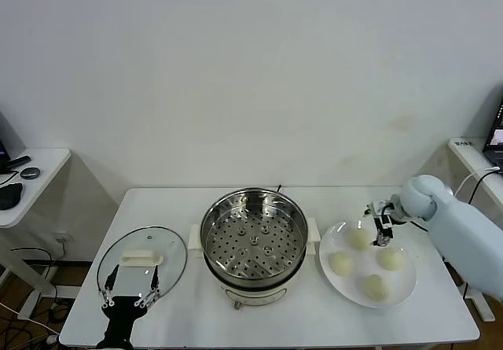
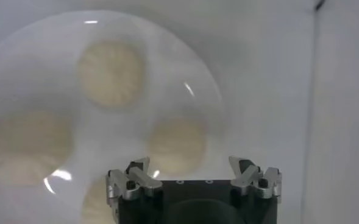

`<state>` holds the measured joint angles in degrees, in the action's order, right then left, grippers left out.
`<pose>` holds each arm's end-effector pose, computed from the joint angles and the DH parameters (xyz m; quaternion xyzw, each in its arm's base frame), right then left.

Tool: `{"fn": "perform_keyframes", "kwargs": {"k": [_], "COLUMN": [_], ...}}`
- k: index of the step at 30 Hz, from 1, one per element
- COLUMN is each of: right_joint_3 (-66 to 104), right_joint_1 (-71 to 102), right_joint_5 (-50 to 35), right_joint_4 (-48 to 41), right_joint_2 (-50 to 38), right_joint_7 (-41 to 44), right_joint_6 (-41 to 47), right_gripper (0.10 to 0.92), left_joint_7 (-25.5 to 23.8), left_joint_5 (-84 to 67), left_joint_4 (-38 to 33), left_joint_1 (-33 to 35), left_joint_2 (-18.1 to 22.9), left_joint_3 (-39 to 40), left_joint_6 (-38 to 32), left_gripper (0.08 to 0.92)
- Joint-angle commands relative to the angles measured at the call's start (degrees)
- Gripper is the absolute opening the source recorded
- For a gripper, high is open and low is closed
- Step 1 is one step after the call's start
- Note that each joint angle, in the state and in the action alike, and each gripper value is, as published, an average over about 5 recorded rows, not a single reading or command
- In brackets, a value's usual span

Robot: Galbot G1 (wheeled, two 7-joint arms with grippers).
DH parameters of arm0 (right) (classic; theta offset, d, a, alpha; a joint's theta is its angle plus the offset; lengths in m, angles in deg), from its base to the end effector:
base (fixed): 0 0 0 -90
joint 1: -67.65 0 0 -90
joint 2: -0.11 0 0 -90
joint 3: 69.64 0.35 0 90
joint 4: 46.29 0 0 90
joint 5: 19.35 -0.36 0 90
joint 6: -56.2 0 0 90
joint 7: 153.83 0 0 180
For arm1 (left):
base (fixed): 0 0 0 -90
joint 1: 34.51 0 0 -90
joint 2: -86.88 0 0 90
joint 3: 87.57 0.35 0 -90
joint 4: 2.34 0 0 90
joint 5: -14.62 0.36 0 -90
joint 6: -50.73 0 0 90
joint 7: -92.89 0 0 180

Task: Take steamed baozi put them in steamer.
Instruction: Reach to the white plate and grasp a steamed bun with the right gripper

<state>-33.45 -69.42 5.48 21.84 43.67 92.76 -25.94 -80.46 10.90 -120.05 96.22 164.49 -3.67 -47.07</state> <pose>0.5217 -0.1650 -0.2159 0.4647 -0.5406 0.5789 0.3958 0.1285 0.0723 -0.3364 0.0385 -0.9948 -0.0878 0.0347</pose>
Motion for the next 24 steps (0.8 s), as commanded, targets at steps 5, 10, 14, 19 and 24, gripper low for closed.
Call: {"fn": "perform_keyframes", "kwargs": {"k": [5, 10, 14, 19, 24], "right_joint_3": [-6.09, -6.14, -5.85, -5.18, -4.75], "right_joint_1": [-3.99, -3.56, -2.98, -2.29, -1.95], "right_joint_5": [0.40, 0.91, 1.38, 2.09, 2.14], "right_joint_4": [-3.87, -4.33, -4.31, -4.60, -4.89], "right_joint_2": [3.11, 3.71, 3.70, 3.58, 3.55], "right_joint_7": [1.79, 1.29, 1.16, 0.90, 0.35], "right_joint_6": [1.10, 2.15, 2.52, 2.84, 3.00], "right_gripper": [0.823, 0.810, 0.776, 0.685, 0.564], "left_joint_7": [-0.04, -0.02, 0.02, 0.06, 0.14], "left_joint_5": [0.40, 0.66, 0.75, 0.84, 0.91], "left_joint_4": [0.08, 0.10, 0.10, 0.07, -0.06], "left_joint_1": [-0.16, -0.16, -0.09, 0.12, 0.27], "left_joint_2": [0.17, 0.41, 0.54, 0.63, 0.73], "left_joint_3": [-0.43, -0.40, -0.42, -0.44, -0.45], "left_joint_6": [-0.08, -0.12, -0.19, -0.26, -0.36], "left_gripper": [0.823, 0.823, 0.823, 0.823, 0.823]}}
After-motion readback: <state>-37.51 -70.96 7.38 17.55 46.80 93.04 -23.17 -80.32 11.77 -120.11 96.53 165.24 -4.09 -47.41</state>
